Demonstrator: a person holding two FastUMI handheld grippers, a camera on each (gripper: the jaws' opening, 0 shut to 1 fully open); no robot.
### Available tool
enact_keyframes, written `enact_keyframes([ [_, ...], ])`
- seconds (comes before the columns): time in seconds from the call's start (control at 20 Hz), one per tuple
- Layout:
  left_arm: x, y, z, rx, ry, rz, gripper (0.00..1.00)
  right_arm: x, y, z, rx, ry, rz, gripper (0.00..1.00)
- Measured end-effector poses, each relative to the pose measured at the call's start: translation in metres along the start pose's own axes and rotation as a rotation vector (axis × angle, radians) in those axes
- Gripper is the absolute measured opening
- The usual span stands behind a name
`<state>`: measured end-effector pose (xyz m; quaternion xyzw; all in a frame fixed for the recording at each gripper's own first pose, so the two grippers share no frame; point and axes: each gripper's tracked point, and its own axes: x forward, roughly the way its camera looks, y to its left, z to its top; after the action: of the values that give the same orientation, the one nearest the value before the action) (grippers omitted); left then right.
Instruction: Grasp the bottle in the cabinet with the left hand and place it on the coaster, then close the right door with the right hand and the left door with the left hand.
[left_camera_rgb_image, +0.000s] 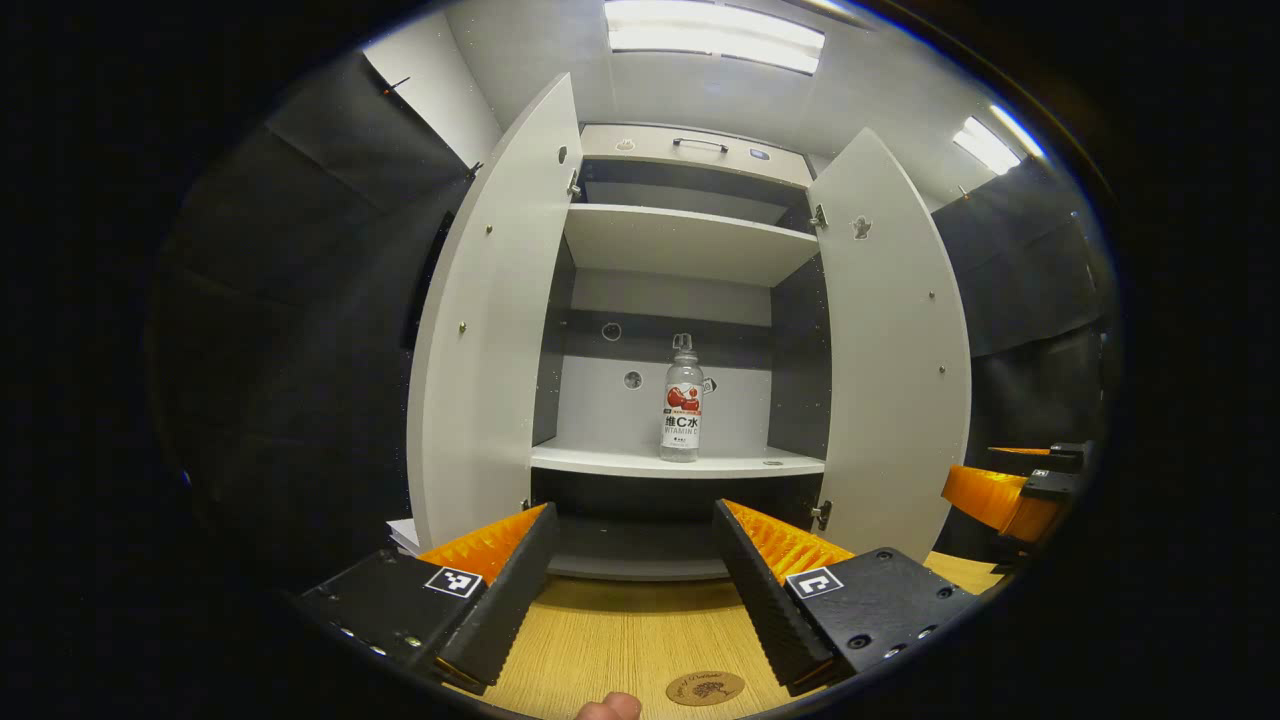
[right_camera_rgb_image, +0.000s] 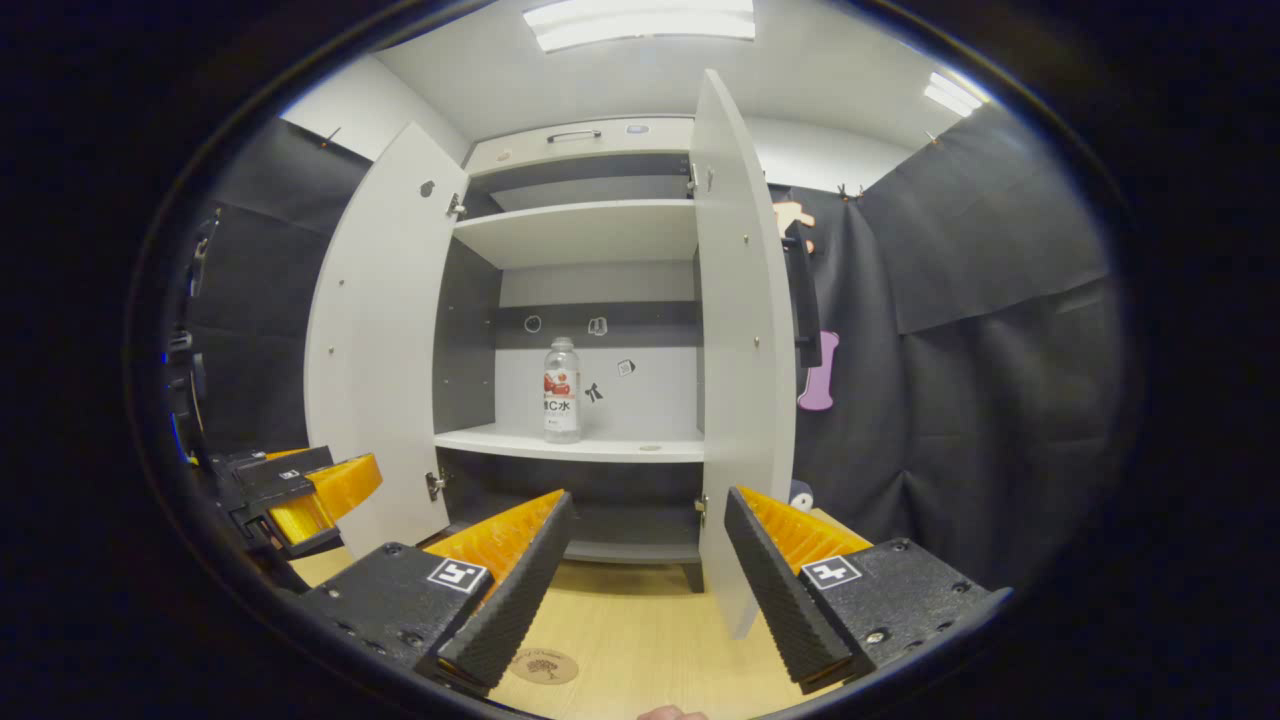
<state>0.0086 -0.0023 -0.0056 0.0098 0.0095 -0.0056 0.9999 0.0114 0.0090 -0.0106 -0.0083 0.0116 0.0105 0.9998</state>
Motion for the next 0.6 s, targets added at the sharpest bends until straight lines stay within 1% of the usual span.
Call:
enact_keyframes([
  [0.05,0.0,-0.001,0.0,0.002,0.003,-0.002,0.94,0.0,0.0,-0.001,0.004,0.001,0.002,0.99],
  [0.1,0.0,-0.001,-0.001,0.003,0.005,-0.004,0.94,0.001,0.0,-0.002,0.009,0.003,0.005,0.96],
  [0.25,0.003,0.0,0.001,-0.002,0.003,0.009,0.94,-0.001,-0.001,-0.003,0.01,0.008,0.002,0.99],
  [0.3,0.005,-0.005,0.001,-0.01,0.007,-0.011,0.95,-0.003,-0.002,-0.003,0.01,0.008,0.002,0.99],
  [0.35,0.008,-0.009,0.001,-0.015,0.012,-0.023,0.99,-0.004,-0.002,-0.004,0.01,0.009,0.002,0.99],
  [0.4,0.011,-0.012,0.002,-0.014,0.014,-0.035,0.95,-0.006,-0.002,-0.005,0.009,0.012,0.003,0.99],
  [0.45,0.017,-0.015,0.004,-0.008,0.012,-0.045,0.94,-0.006,-0.003,-0.005,0.007,0.013,0.002,0.96],
  [0.55,0.032,-0.022,0.009,0.014,0.005,-0.075,0.95,-0.009,-0.004,-0.005,0.008,0.013,-0.003,0.99],
  [0.6,0.04,-0.027,0.012,0.024,-0.001,-0.092,0.94,-0.01,-0.005,-0.004,0.01,0.012,-0.005,0.96],
])
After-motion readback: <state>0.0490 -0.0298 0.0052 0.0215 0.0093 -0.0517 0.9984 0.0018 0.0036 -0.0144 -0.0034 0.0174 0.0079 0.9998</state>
